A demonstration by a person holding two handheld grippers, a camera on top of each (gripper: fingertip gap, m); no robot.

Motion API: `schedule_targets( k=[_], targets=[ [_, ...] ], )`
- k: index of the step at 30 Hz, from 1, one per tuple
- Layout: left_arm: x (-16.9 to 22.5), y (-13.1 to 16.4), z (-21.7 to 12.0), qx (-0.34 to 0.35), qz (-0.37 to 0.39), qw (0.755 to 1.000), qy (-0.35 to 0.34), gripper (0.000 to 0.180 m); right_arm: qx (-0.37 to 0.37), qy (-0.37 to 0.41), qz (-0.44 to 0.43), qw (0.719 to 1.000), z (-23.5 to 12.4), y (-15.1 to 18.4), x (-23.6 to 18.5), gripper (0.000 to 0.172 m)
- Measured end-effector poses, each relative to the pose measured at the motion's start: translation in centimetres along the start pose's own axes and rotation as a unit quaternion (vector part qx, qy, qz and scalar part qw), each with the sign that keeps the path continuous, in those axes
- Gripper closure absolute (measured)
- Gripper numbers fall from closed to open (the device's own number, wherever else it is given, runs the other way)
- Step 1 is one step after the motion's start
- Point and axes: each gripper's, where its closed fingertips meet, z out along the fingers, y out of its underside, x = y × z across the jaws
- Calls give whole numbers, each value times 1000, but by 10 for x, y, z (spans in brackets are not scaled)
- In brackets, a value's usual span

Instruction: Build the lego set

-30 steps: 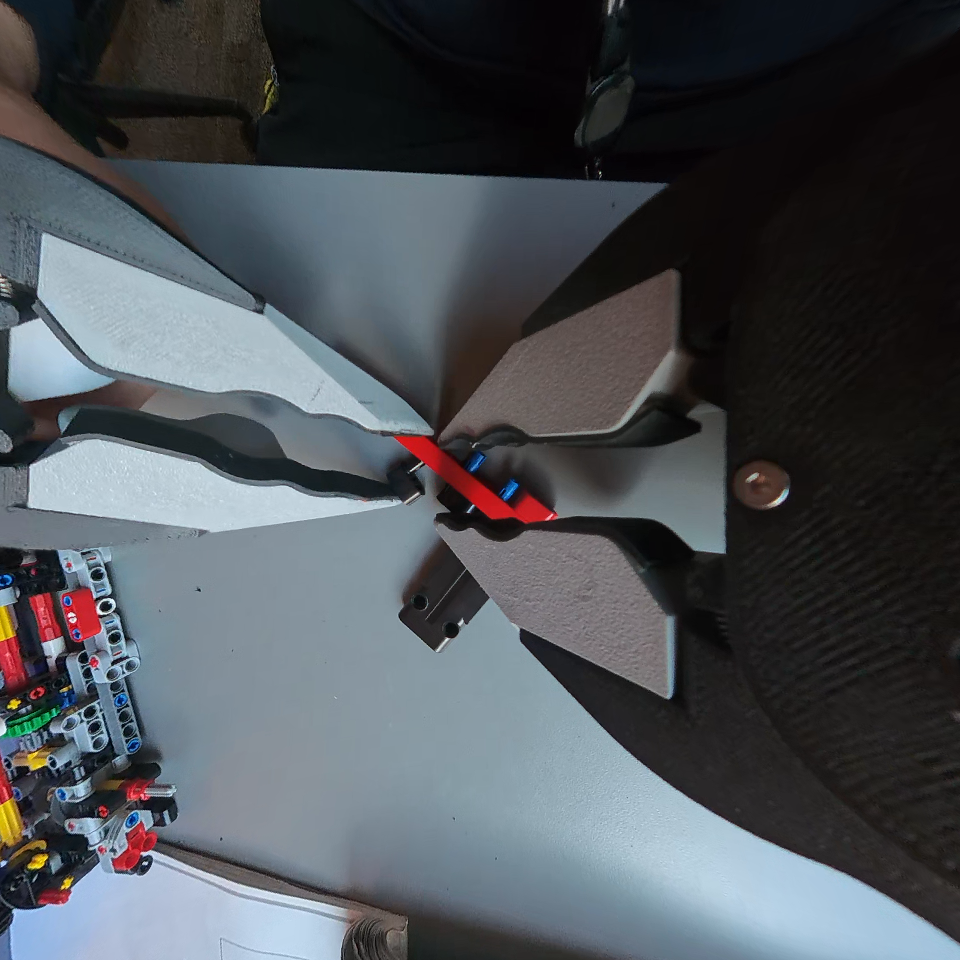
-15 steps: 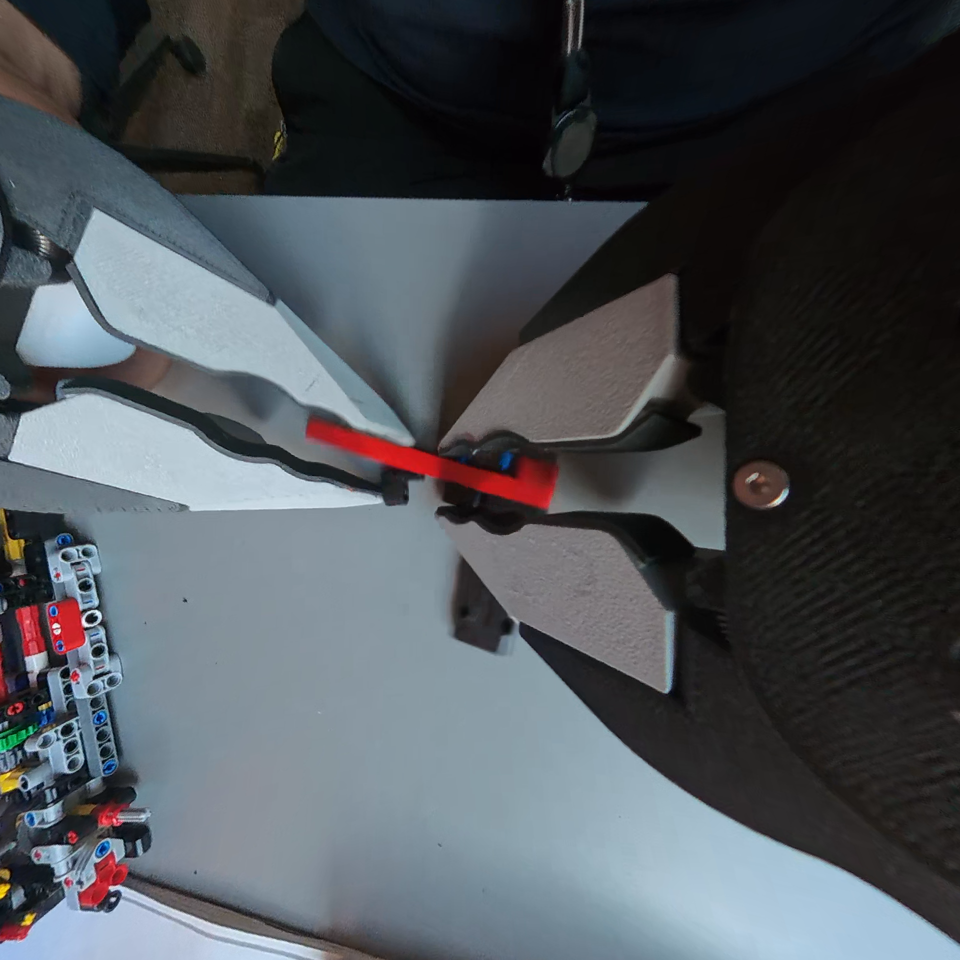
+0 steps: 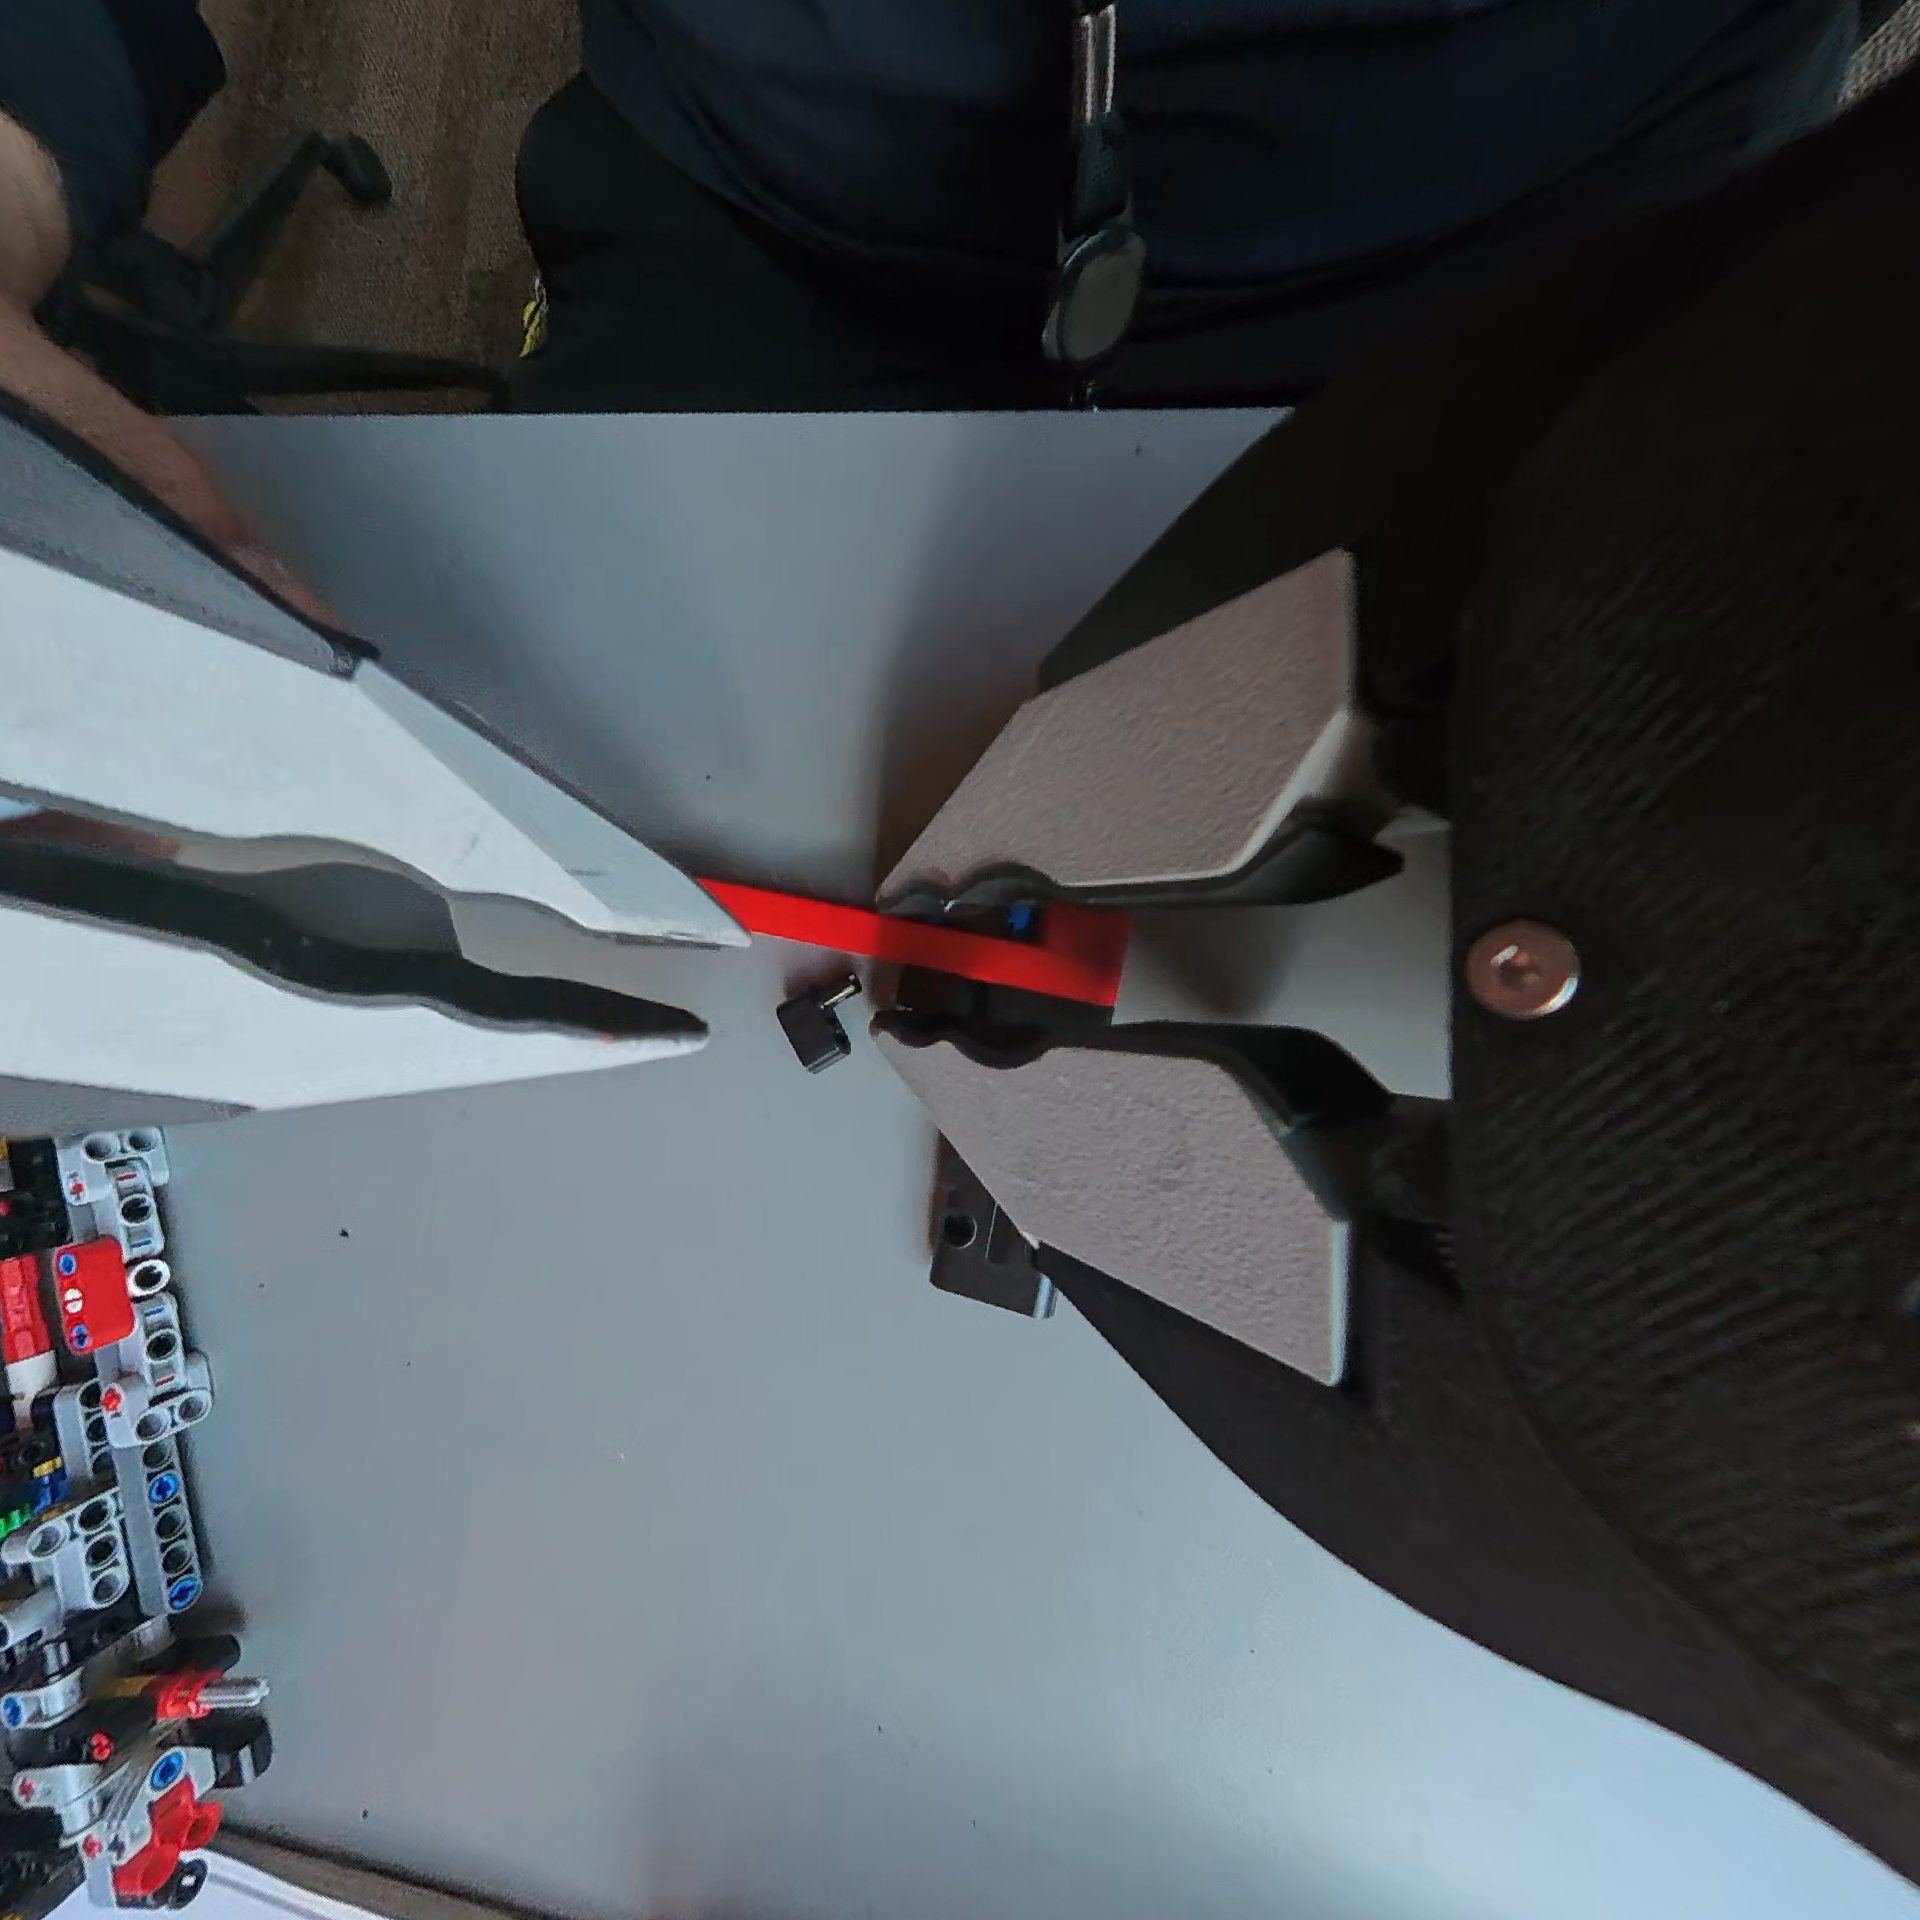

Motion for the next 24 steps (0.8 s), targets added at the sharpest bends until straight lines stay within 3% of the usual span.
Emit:
schedule_targets(
  k=[5, 8, 14, 24],
  targets=[
    [0, 1, -1, 0, 1, 1000, 1, 164, -24, -28, 27, 999, 16, -1, 3, 154],
    [-1, 1, -1, 0, 4, 1000, -1, 163, -33, -52, 8, 998, 19, -1, 2, 166],
    [-2, 4, -4, 0, 10, 1000, 5, 158, -42, -120, -68, 990, 21, -1, -7, 166],
    [0, 4, -4, 1, 20, 1000, 21, 160, -40, -154, -42, 986, 23, -2, -11, 166]
  ],
)
